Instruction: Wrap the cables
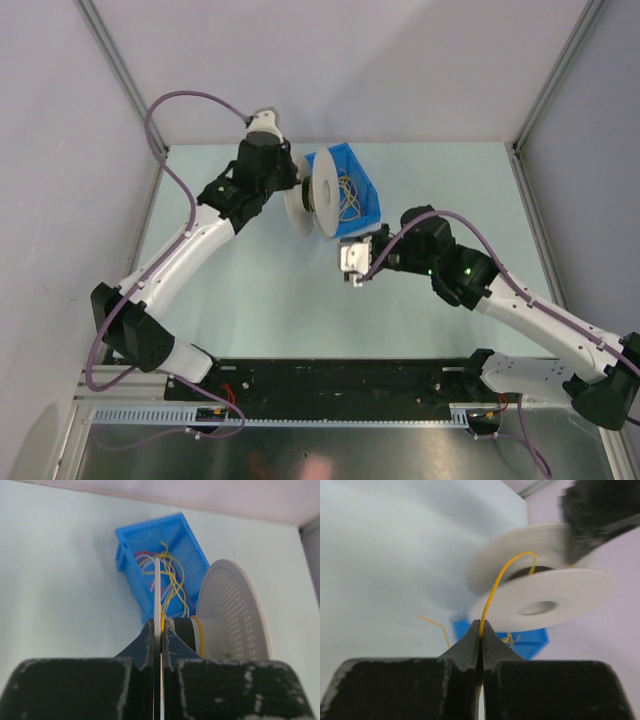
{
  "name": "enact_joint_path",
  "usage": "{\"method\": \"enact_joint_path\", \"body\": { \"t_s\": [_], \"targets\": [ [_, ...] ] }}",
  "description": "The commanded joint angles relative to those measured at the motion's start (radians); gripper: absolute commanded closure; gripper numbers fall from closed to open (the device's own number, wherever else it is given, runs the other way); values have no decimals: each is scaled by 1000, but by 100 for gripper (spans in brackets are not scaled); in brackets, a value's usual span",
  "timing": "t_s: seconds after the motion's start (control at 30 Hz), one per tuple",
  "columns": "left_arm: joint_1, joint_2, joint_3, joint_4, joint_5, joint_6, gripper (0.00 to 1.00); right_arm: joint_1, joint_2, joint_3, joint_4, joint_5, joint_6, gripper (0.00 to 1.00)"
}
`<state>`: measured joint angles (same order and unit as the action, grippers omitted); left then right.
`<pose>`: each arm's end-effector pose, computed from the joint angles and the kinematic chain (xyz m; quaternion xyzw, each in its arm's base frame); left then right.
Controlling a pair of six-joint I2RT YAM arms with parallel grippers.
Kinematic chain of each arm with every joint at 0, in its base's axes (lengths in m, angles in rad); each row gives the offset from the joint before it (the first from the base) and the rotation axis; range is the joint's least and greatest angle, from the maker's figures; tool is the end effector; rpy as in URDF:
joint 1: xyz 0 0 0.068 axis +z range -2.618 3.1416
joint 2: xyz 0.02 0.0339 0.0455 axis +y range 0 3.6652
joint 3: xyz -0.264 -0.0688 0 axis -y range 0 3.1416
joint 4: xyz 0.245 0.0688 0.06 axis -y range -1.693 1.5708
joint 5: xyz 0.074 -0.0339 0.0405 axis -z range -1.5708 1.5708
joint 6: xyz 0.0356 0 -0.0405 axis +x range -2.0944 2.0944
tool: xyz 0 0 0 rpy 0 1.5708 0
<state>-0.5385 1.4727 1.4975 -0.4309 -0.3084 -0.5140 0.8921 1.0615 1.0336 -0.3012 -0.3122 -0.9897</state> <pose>0.2946 -0.1634 0.3997 -0.0744 0.8262 -0.1621 0.5344 0.1421 0.1936 0.3623 -0.7026 0.4002 0.0983 0.5801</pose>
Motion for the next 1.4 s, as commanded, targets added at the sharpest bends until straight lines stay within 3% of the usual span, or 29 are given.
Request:
{"method": "enact_joint_path", "body": {
  "t_s": [0.0, 0.53, 0.9, 1.2, 1.37],
  "targets": [
    [-46, -63, -55, 140, 150, 187, 100, -65, 49, 108, 79, 53, -39, 100],
    [-67, -261, -254, 242, 788, 591, 100, -245, 124, 179, 118, 21, -78, 100],
    [-66, -348, -306, 224, 969, 749, 100, -424, 119, 189, 100, -52, -16, 100],
    [14, -358, -279, 228, 1083, 720, 100, -616, 143, 189, 58, -122, 59, 100],
    [31, -351, -236, 231, 1115, 688, 100, -645, 161, 189, 22, -171, 115, 100]
  ]
}}
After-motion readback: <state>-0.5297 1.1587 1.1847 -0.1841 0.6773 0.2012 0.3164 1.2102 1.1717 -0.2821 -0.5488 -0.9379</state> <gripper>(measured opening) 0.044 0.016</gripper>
